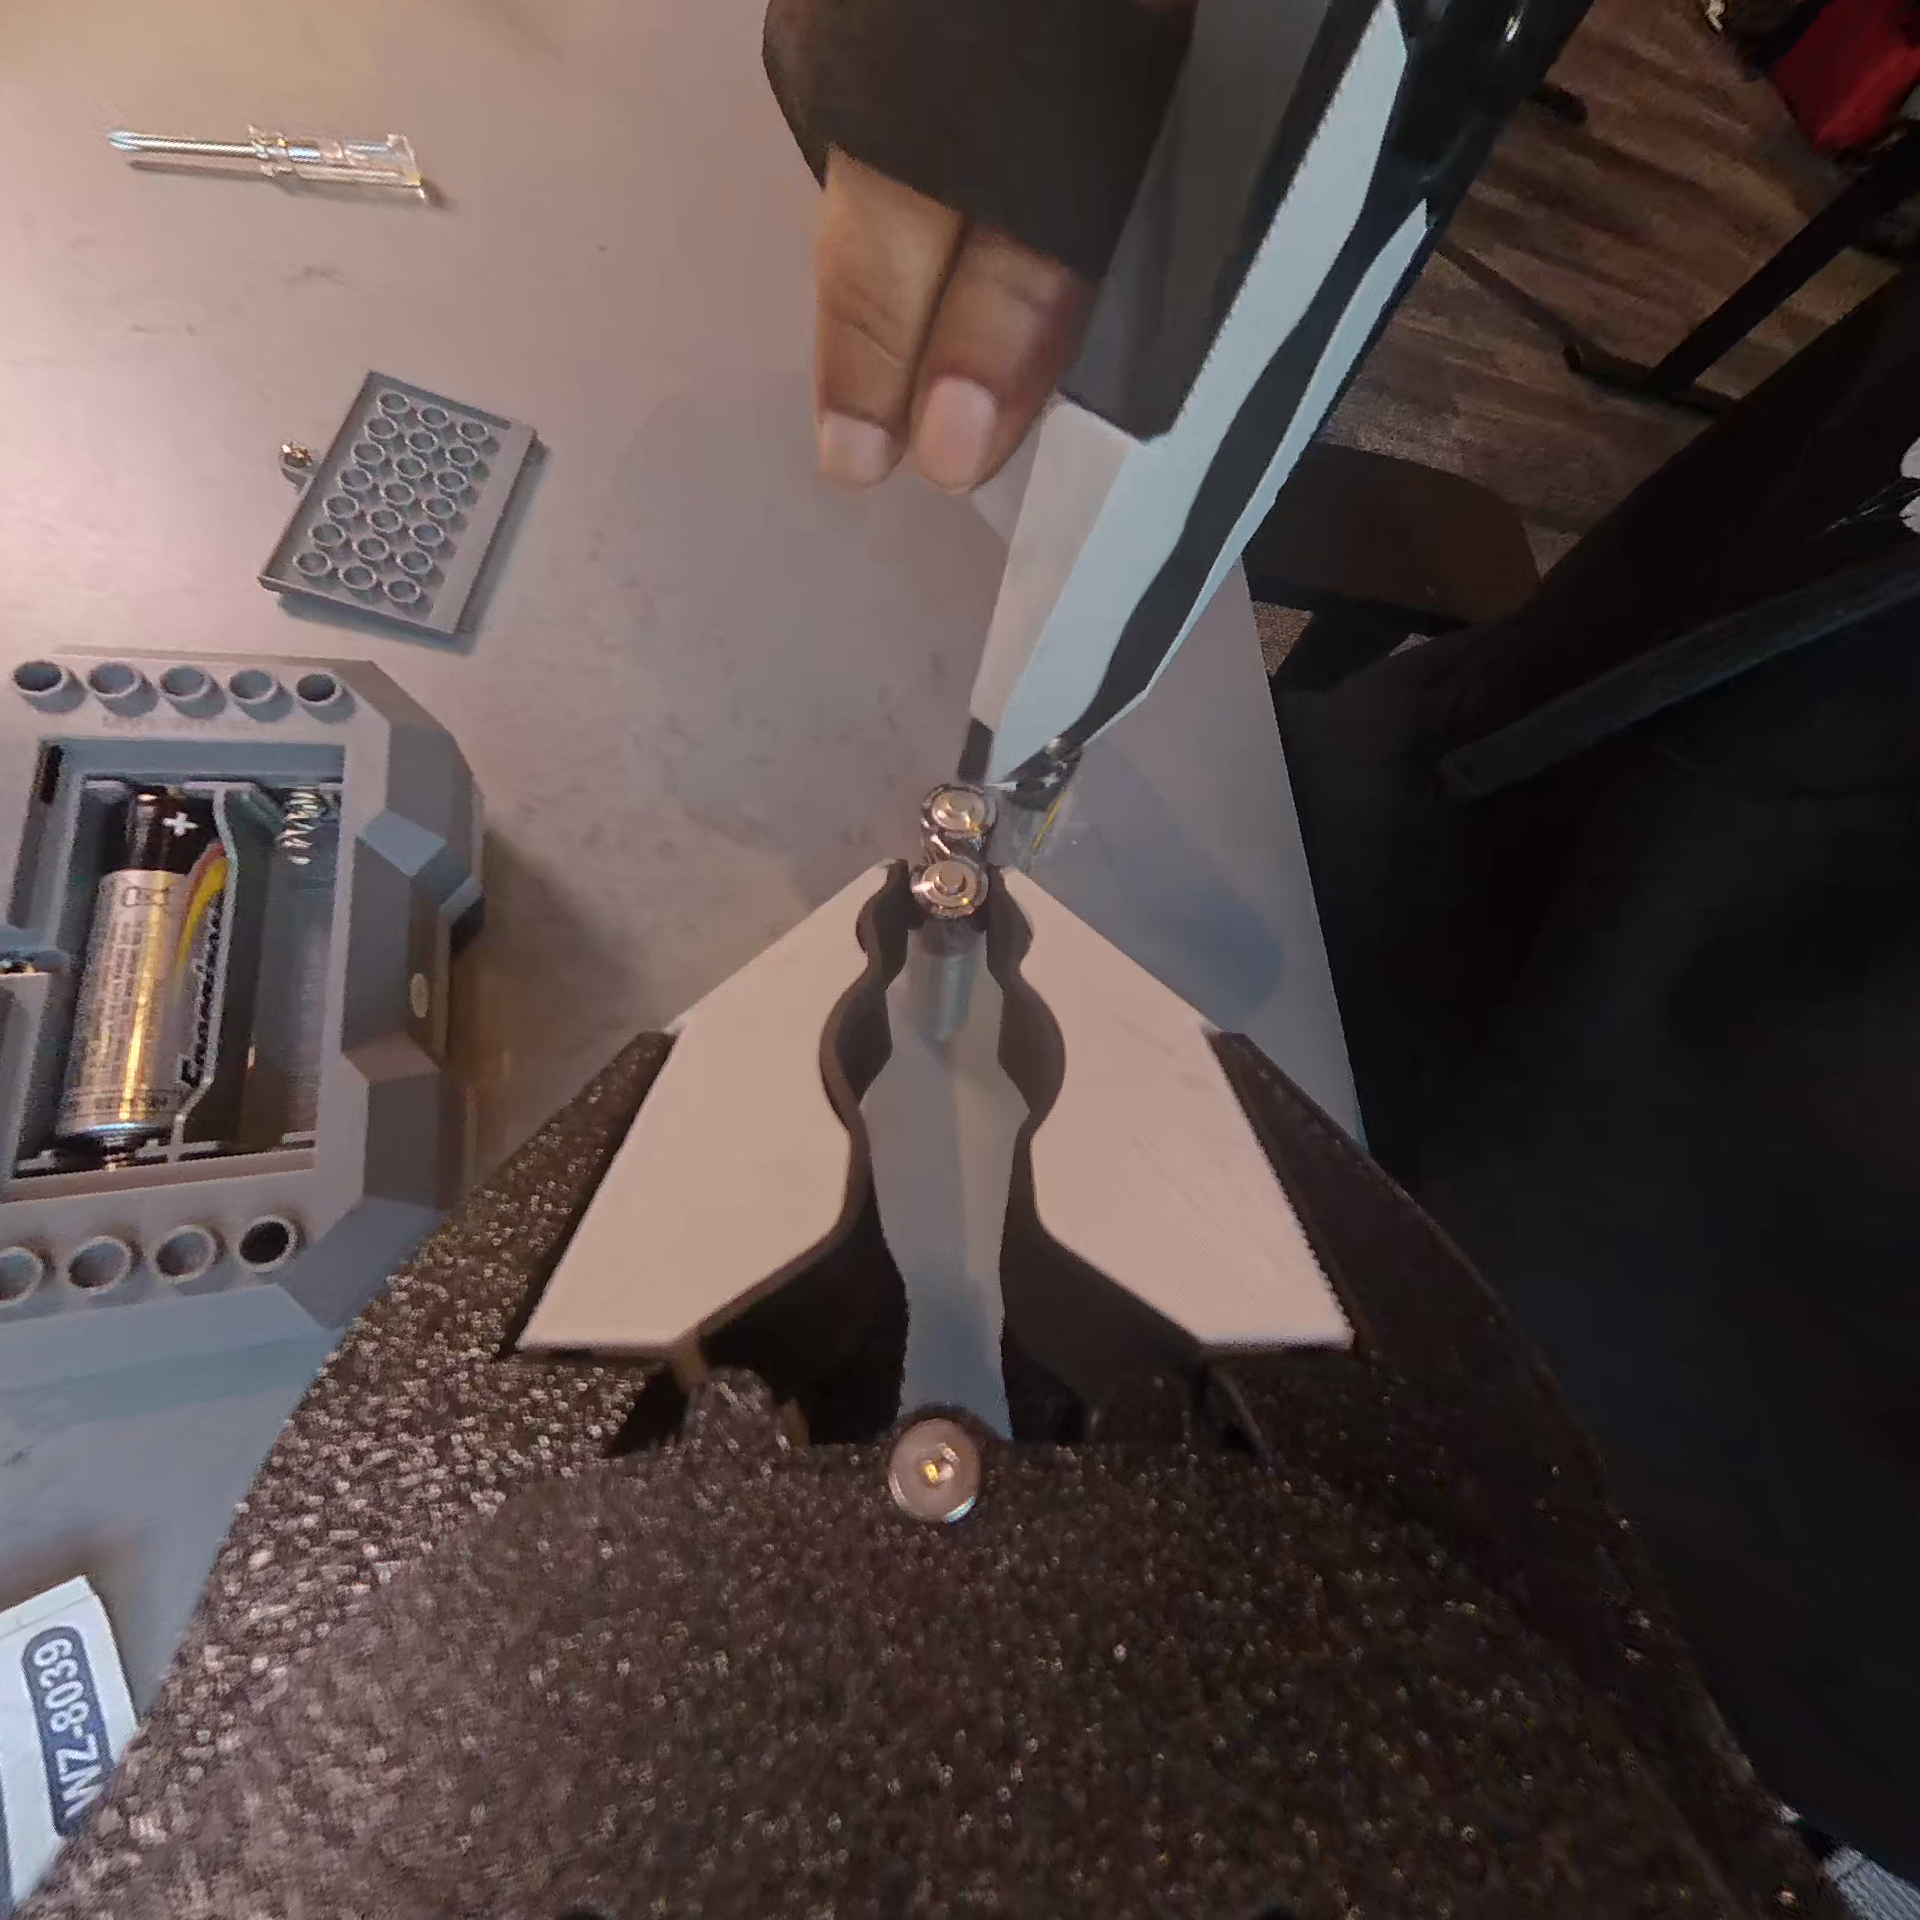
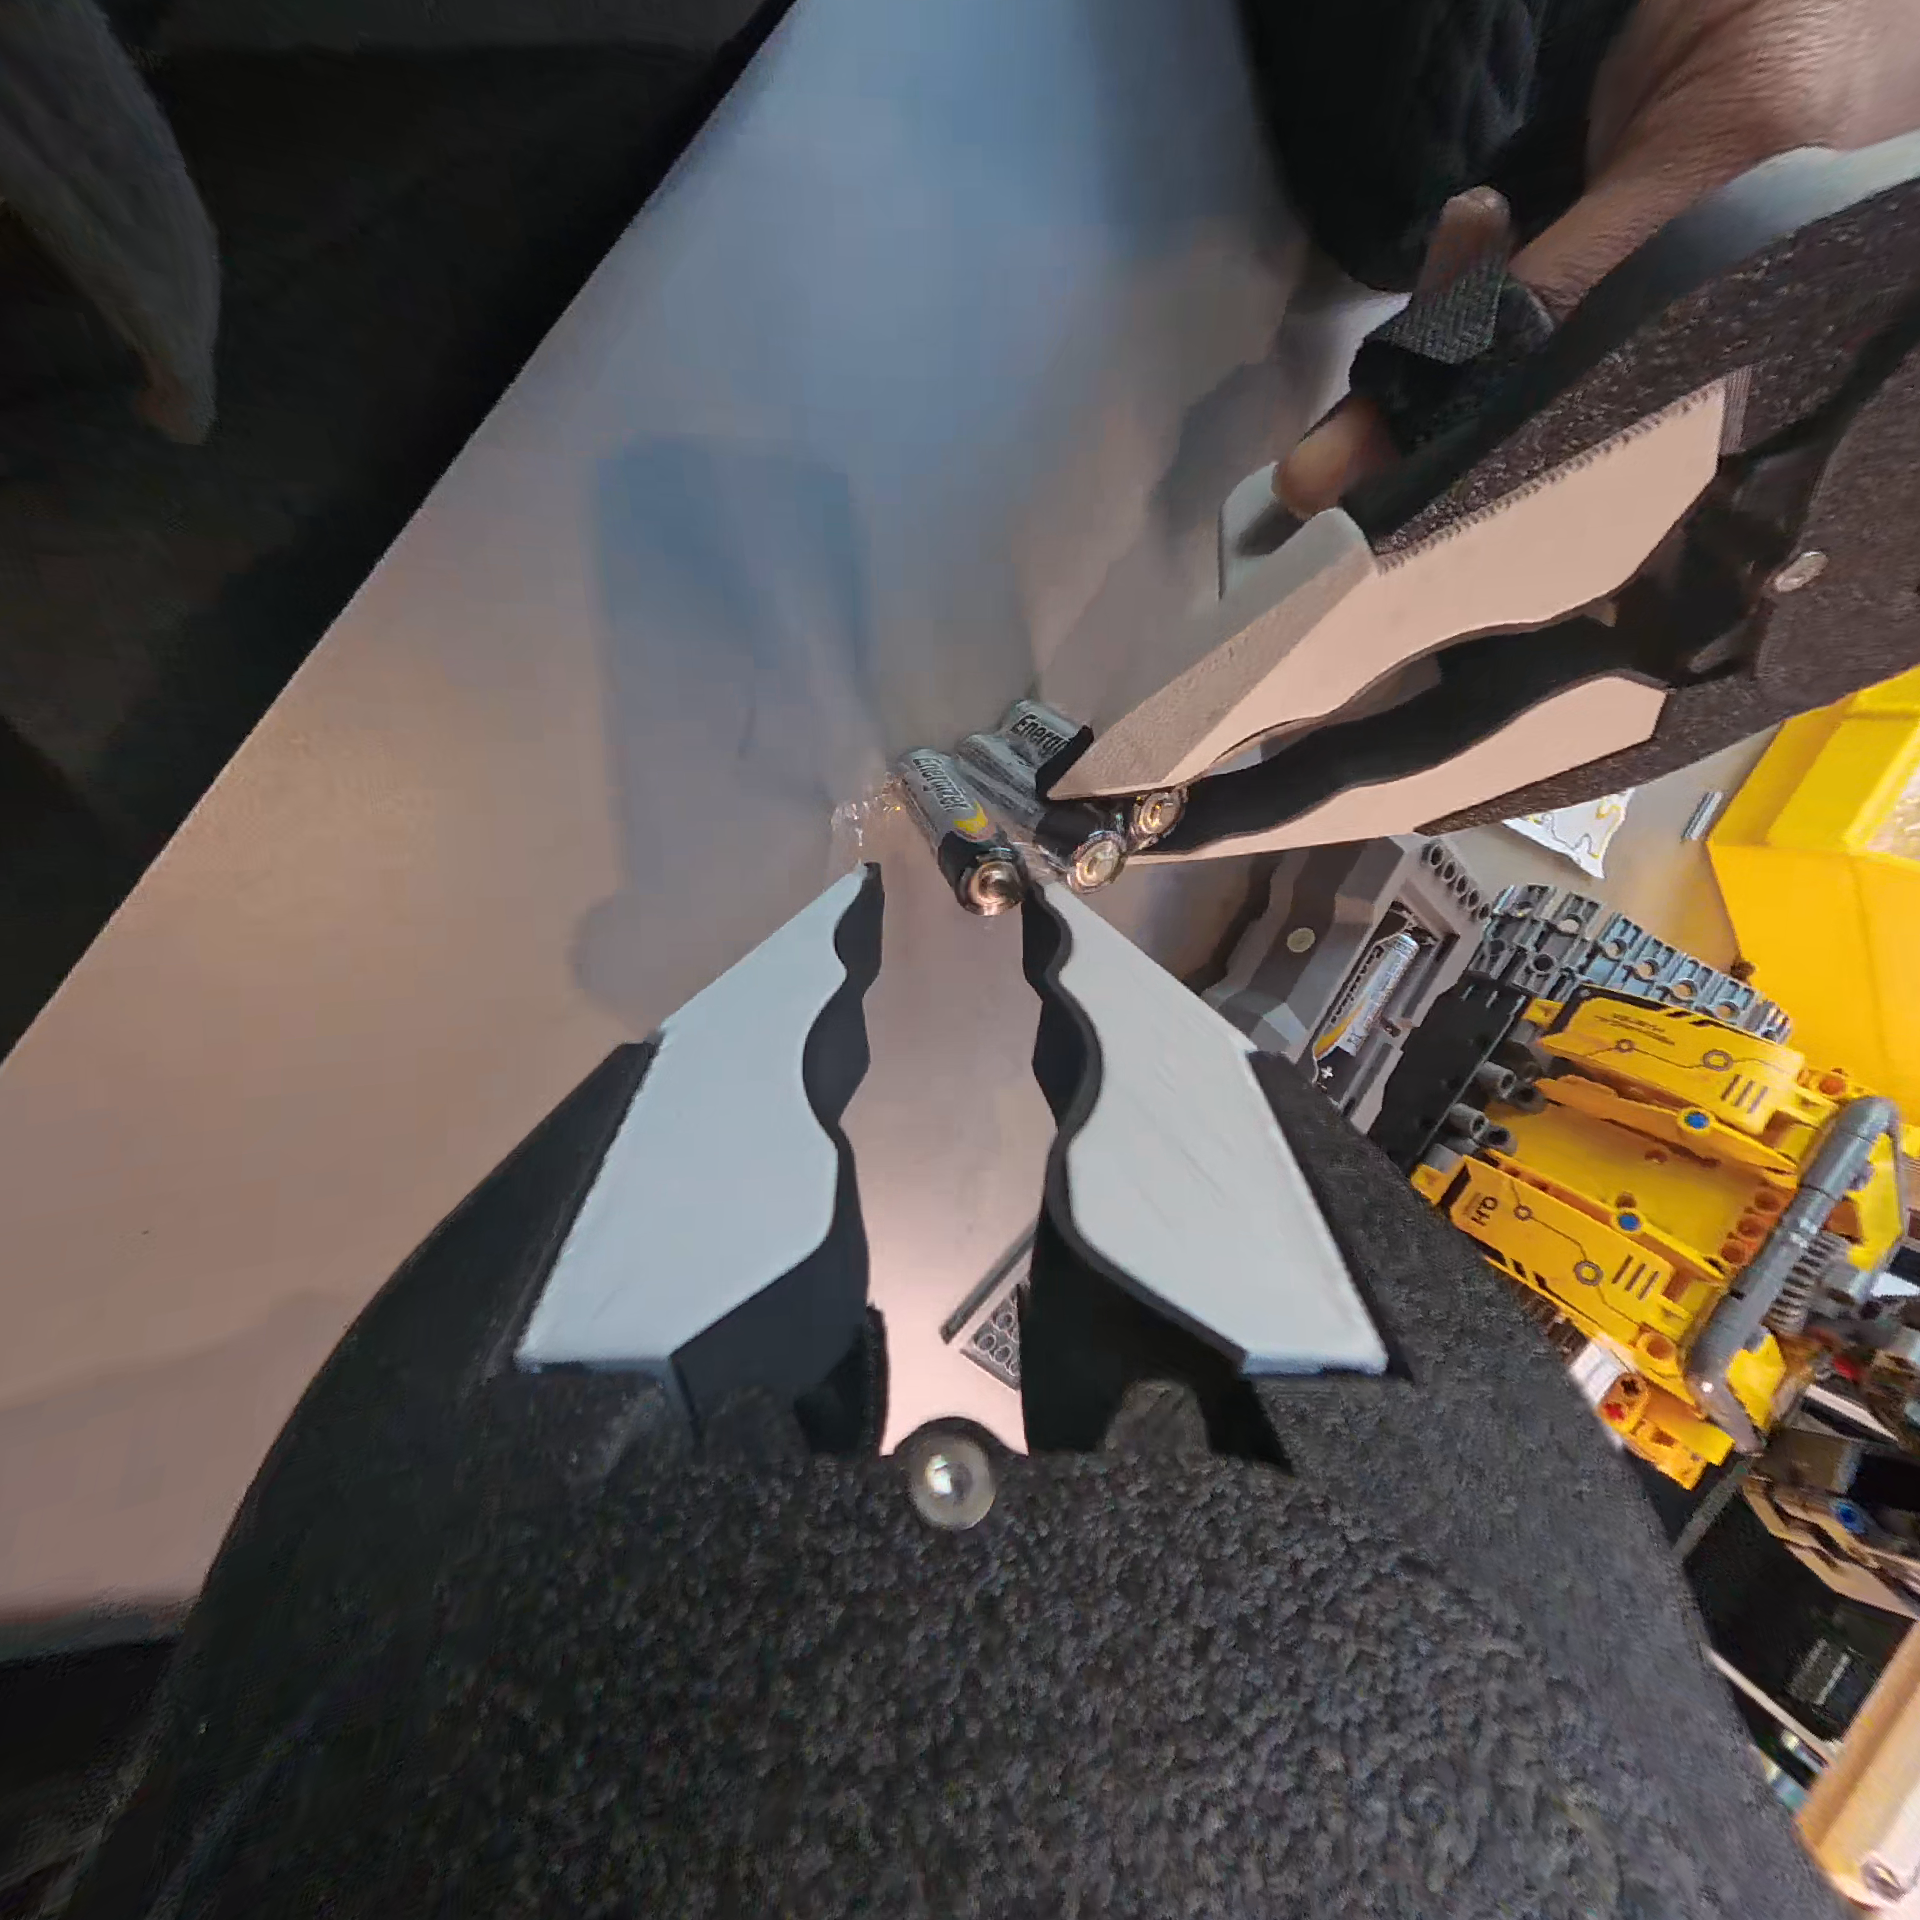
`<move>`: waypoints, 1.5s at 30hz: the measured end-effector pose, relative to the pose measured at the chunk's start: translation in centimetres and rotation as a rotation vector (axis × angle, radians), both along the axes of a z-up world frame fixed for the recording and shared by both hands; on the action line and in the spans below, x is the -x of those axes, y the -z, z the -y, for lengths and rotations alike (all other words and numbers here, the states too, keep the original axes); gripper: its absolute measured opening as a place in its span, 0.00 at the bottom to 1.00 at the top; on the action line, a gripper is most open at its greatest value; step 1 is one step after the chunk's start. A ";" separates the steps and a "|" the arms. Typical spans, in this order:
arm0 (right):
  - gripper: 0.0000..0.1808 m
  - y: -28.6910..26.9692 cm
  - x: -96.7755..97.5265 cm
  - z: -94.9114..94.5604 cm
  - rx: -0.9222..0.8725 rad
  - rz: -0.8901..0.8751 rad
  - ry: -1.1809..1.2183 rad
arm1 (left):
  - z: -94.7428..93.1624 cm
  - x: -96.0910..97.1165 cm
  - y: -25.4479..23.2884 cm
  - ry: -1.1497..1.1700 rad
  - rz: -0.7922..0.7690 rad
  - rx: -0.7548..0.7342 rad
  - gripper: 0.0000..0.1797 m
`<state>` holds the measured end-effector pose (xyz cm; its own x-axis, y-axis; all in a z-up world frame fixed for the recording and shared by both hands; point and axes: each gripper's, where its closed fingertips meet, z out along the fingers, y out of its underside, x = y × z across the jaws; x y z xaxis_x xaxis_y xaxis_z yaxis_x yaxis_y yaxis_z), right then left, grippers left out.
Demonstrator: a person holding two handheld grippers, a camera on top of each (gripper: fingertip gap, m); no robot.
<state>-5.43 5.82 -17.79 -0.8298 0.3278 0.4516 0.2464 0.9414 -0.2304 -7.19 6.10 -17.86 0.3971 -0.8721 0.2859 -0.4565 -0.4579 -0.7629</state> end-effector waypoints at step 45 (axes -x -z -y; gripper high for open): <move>0.06 -2.7 -13.9 -4.4 0.645 0.003 0.736 | -1.6 7.3 0.3 -0.257 -0.112 -0.100 0.24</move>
